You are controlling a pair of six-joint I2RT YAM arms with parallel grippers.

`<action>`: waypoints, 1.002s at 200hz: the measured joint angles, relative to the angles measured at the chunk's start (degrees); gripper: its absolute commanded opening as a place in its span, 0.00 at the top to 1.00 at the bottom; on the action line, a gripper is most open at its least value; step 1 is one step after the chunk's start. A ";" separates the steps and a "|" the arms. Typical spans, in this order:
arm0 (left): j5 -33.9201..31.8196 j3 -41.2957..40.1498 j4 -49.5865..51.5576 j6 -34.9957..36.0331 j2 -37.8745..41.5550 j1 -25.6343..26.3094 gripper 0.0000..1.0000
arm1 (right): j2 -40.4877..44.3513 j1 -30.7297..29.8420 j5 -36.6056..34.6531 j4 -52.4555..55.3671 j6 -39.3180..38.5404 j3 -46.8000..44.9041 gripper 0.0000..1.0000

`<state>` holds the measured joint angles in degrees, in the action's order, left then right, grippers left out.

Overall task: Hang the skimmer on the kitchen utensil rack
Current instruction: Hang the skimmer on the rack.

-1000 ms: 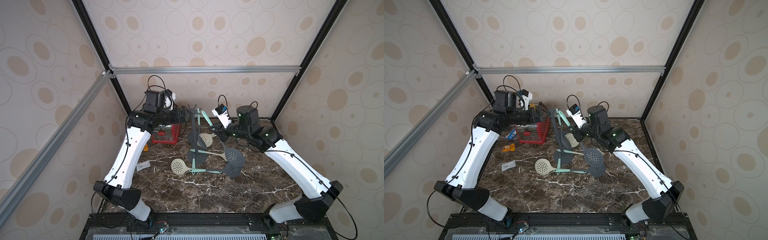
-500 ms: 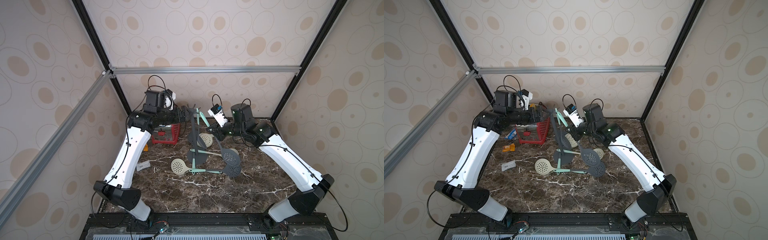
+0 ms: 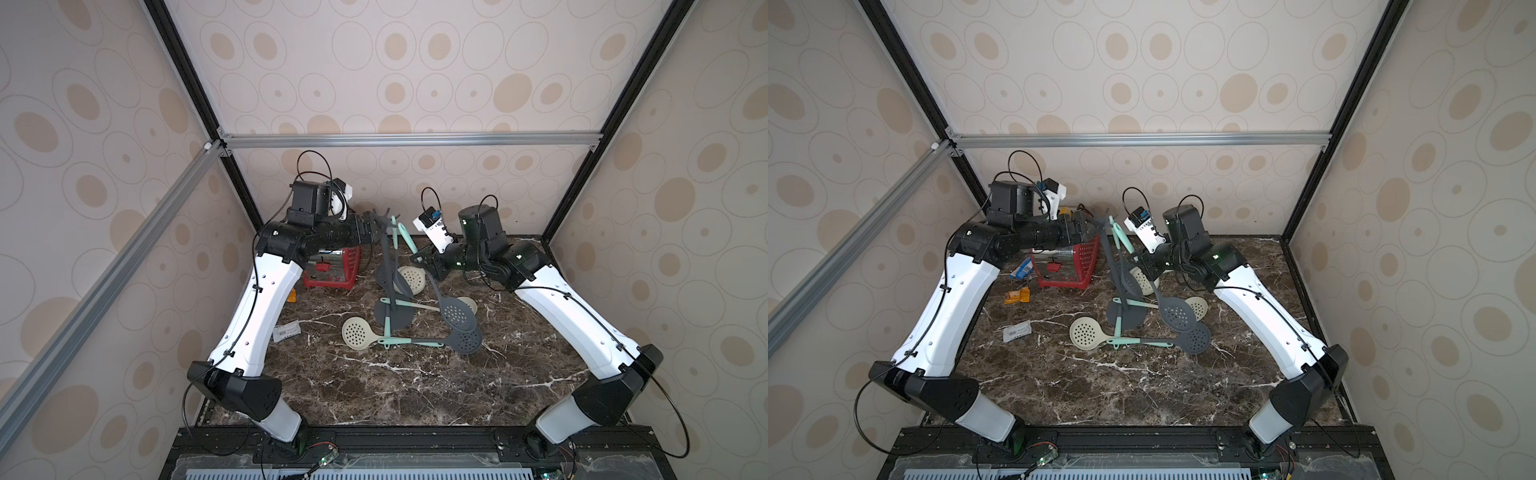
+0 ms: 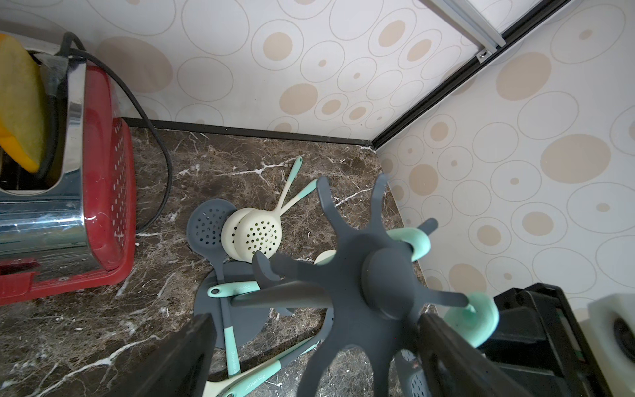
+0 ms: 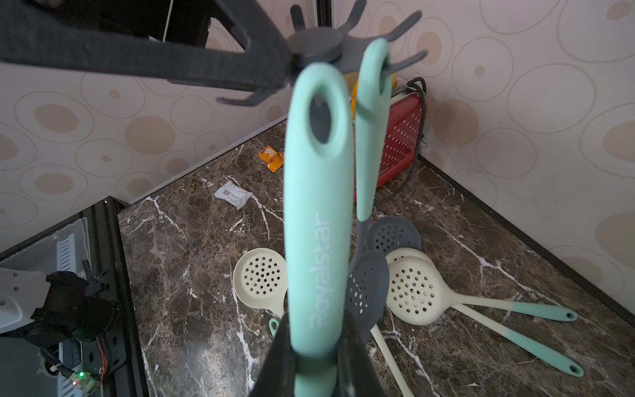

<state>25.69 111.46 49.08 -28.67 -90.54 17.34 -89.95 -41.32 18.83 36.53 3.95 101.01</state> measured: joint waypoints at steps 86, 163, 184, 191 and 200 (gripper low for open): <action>0.66 -0.57 -0.44 0.00 0.17 0.00 0.06 | -1.79 0.00 0.15 0.83 0.00 1.88 1.00; 0.79 -0.96 -0.48 0.02 0.57 0.00 0.06 | -3.13 0.00 1.14 1.25 -1.84 2.54 1.00; 0.81 -0.96 -0.48 0.00 0.57 0.00 0.06 | -3.30 0.00 0.35 0.48 -3.61 2.08 1.00; 0.83 -0.98 -0.48 0.02 0.59 0.00 0.06 | -3.30 0.00 0.11 0.11 -4.28 1.75 1.00; 0.98 -0.98 -0.50 0.02 0.66 0.00 0.06 | -3.39 0.00 -0.15 -0.55 -5.38 1.27 1.00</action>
<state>26.68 110.48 48.58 -28.64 -89.89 17.34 -93.34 -41.32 18.68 35.99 -1.43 102.28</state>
